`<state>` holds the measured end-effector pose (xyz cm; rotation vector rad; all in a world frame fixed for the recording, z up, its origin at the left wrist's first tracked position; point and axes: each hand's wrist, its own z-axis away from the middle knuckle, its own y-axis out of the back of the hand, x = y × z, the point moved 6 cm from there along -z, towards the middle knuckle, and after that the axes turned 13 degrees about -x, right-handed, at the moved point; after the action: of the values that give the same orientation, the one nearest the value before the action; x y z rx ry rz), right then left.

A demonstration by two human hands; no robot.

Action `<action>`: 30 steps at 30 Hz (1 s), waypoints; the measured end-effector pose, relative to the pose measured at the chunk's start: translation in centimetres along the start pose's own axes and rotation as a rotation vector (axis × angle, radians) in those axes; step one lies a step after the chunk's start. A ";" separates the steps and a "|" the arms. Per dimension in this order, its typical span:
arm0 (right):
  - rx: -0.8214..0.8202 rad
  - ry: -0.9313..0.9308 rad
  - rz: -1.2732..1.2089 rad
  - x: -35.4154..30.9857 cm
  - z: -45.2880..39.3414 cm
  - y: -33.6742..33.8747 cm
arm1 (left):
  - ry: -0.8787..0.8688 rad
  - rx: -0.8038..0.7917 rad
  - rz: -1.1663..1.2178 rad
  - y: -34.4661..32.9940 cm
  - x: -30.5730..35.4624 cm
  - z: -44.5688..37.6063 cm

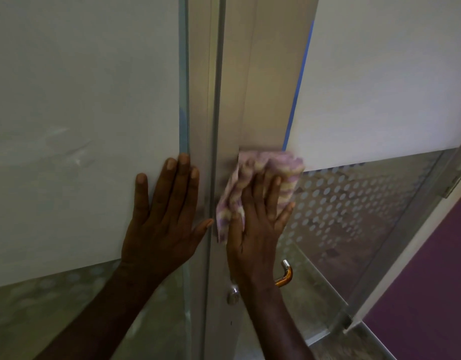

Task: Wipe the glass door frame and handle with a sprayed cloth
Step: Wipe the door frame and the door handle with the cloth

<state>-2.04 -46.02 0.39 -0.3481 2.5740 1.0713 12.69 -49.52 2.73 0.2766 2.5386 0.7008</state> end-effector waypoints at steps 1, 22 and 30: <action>-0.027 -0.002 0.031 0.8 2.0 -1.0 | 0.000 0.005 0.007 0.0 0.0 0.0; -0.051 -0.133 -0.129 1.4 5.5 -3.9 | 0.010 -0.005 0.020 0.1 -0.1 0.1; -0.036 -0.208 -0.352 -0.2 8.1 -6.0 | 0.013 0.011 0.030 0.4 0.0 0.1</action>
<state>1.85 -44.31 -8.73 -0.6356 2.2081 0.9684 12.77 -49.09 2.84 0.3161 2.5568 0.7022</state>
